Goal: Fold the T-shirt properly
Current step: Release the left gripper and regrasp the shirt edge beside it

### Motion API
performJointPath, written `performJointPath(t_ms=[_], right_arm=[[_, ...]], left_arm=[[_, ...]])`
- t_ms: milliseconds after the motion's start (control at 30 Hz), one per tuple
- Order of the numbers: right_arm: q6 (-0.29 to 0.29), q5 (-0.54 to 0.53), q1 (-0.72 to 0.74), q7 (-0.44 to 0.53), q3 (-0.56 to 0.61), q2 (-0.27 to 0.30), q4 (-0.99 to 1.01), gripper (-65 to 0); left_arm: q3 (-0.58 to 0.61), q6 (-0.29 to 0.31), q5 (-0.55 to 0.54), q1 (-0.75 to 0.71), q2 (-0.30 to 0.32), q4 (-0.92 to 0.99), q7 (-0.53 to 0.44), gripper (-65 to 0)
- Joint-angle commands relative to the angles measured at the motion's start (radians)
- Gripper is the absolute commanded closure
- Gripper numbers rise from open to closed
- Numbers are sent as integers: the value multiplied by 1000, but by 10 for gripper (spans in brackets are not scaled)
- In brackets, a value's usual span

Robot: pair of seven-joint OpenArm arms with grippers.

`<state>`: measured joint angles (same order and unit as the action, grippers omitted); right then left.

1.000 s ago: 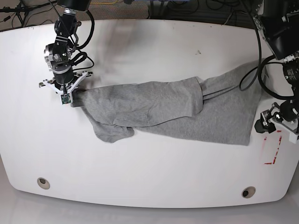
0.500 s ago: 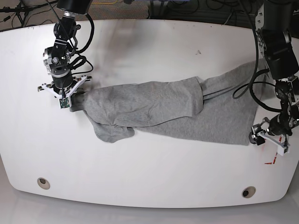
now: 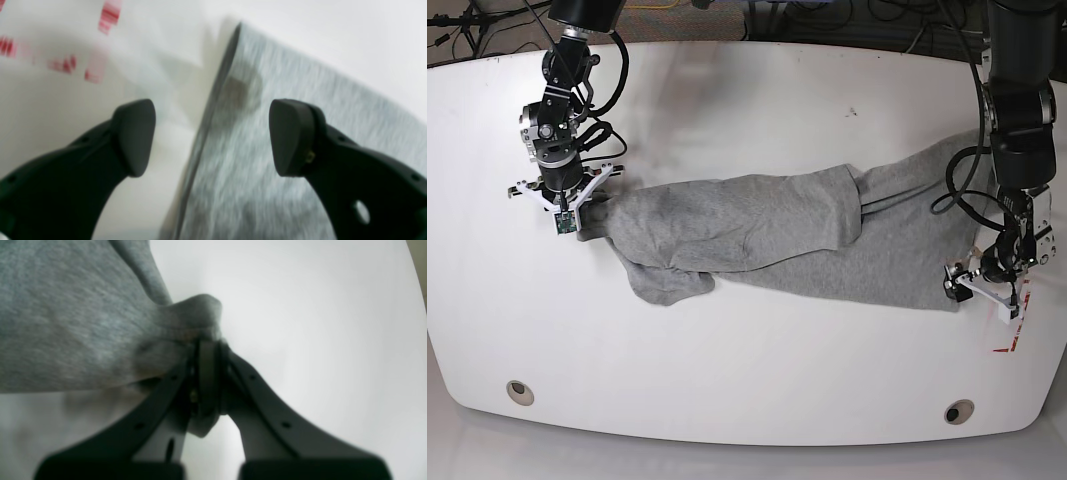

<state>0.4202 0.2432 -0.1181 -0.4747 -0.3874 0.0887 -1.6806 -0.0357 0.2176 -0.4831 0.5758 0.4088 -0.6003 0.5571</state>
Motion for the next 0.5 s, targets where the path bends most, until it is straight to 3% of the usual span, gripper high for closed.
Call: performJointPath(t_ms=[0,233,467], right_arm=[[1,-3,11,24,-3,10,-17,0],[1,-3,11,24,-2,10,-17,0],[1,-5,13,24,0,10,-16,0]], left_arm=[[20,3,-4,31,14,19,-21,-506],[29,6,-4,39,-17,27,-22,-507],[44,64,-4,48,-60,27,11,-507]])
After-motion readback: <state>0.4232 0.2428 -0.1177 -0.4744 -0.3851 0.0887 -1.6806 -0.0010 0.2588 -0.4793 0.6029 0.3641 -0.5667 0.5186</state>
